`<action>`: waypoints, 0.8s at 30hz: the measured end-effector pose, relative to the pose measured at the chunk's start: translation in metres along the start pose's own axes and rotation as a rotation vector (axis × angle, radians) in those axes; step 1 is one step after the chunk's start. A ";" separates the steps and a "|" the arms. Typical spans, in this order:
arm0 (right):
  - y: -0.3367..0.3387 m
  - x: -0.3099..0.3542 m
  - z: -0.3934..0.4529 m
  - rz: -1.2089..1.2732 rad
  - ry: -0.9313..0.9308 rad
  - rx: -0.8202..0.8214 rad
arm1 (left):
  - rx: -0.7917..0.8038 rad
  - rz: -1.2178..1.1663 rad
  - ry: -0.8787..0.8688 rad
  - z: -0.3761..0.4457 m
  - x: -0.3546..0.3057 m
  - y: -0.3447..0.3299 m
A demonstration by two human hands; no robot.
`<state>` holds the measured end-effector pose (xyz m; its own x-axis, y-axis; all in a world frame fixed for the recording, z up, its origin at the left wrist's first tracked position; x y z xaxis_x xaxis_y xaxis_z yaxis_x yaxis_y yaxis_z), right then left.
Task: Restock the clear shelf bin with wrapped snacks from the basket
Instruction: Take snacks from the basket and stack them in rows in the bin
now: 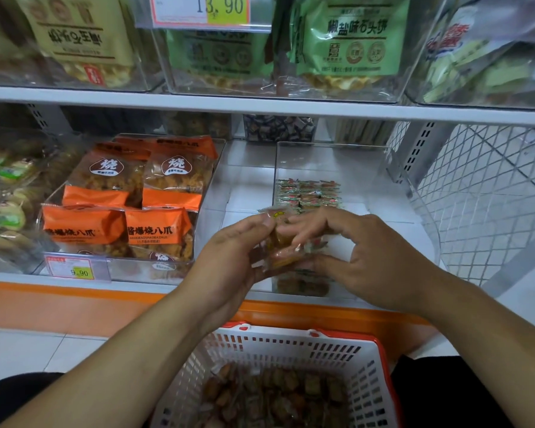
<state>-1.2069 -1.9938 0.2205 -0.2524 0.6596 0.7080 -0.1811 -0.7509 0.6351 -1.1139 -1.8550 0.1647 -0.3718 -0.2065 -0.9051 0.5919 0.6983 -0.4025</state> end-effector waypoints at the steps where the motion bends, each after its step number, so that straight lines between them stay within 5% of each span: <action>1: 0.000 -0.002 0.000 0.082 -0.032 0.017 | 0.000 -0.004 -0.013 0.000 -0.001 0.000; 7: 0.026 -0.012 0.006 0.546 -0.116 -0.119 | -0.001 0.011 -0.052 -0.002 -0.005 -0.002; 15: 0.019 -0.033 0.004 0.576 -0.357 -0.065 | 0.036 0.097 -0.048 -0.004 -0.004 -0.006; 21: 0.015 -0.031 0.005 1.151 -0.513 -0.156 | -0.025 0.015 -0.141 -0.001 -0.005 -0.003; 24: -0.007 -0.028 0.001 1.231 -0.660 -0.136 | -0.063 -0.037 -0.222 -0.001 -0.008 -0.002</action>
<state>-1.1976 -2.0070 0.1960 0.1661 -0.5500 0.8185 -0.2724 -0.8233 -0.4979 -1.1131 -1.8540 0.1725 -0.2220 -0.3732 -0.9008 0.5328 0.7273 -0.4326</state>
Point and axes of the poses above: each hand's wrist, its own z-axis towards the middle knuckle, its own y-axis out of the back of the hand, x = y × z, the point moved 5 cm from there along z, towards the middle knuckle, and after that the axes turned 2 degrees about -y, right-handed, at the moved point
